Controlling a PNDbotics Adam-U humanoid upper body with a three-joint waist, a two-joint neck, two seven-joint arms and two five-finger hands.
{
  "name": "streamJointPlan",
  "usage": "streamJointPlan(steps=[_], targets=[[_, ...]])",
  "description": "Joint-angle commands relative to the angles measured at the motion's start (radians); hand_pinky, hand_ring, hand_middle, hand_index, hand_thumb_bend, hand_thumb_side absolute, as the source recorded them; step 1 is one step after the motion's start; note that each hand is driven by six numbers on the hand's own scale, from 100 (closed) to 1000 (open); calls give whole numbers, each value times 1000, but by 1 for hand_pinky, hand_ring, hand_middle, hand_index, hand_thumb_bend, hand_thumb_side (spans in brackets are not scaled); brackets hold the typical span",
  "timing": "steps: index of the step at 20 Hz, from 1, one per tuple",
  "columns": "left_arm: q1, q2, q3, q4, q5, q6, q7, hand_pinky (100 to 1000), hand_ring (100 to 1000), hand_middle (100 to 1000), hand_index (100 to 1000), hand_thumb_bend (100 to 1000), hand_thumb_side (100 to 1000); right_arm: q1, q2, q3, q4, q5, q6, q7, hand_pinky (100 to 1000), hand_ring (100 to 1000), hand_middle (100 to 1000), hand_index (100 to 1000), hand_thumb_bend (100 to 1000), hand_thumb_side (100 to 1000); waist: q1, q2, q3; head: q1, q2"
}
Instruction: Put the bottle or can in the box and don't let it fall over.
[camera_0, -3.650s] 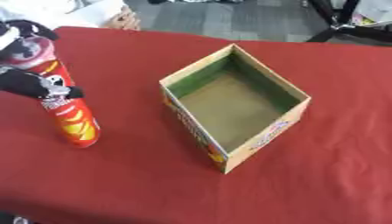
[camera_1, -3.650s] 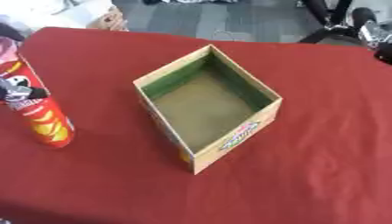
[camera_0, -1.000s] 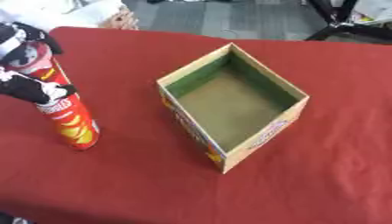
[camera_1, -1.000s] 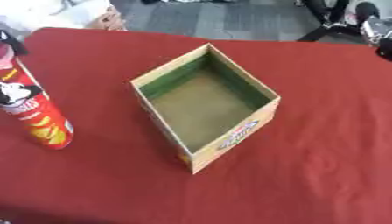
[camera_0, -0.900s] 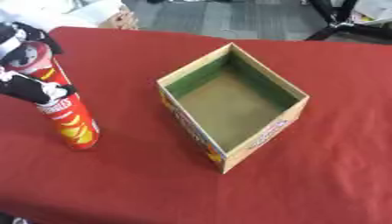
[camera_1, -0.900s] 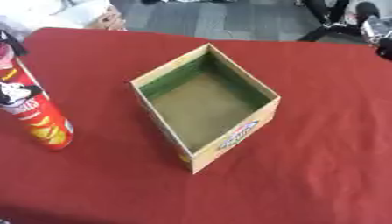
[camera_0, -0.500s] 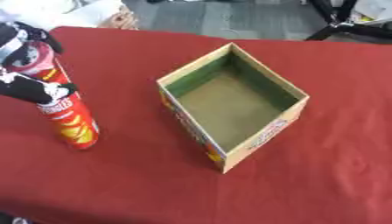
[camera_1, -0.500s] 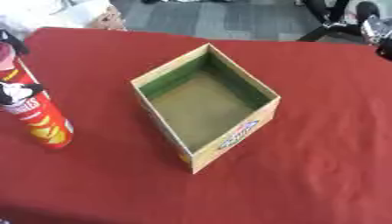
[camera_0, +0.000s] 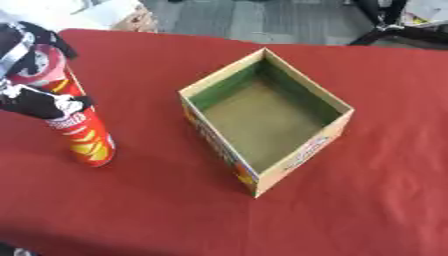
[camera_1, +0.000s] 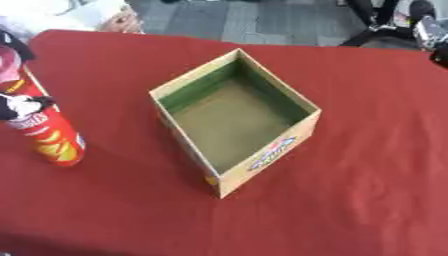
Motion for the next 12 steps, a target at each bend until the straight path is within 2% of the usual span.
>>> streamJointPlan(steps=[1, 6, 12], targets=[[-14, 33, 21, -26, -4, -13, -10, 380, 536, 133, 134, 505, 100, -10, -20, -9, -18, -5, -2, -3, 687, 844, 805, 826, 293, 329, 4, -16, -1, -1, 3], [-19, 36, 37, -41, 7, -22, -29, 361, 522, 128, 126, 511, 100, -7, -20, -9, -18, -6, -1, -4, 687, 845, 805, 826, 287, 330, 7, -18, 0, -3, 4], [-38, 43, 84, -78, 32, -21, -31, 360, 521, 127, 124, 509, 100, -4, -21, -10, -18, -5, -2, -6, 687, 846, 806, 826, 283, 327, 10, -23, 4, -8, 11]])
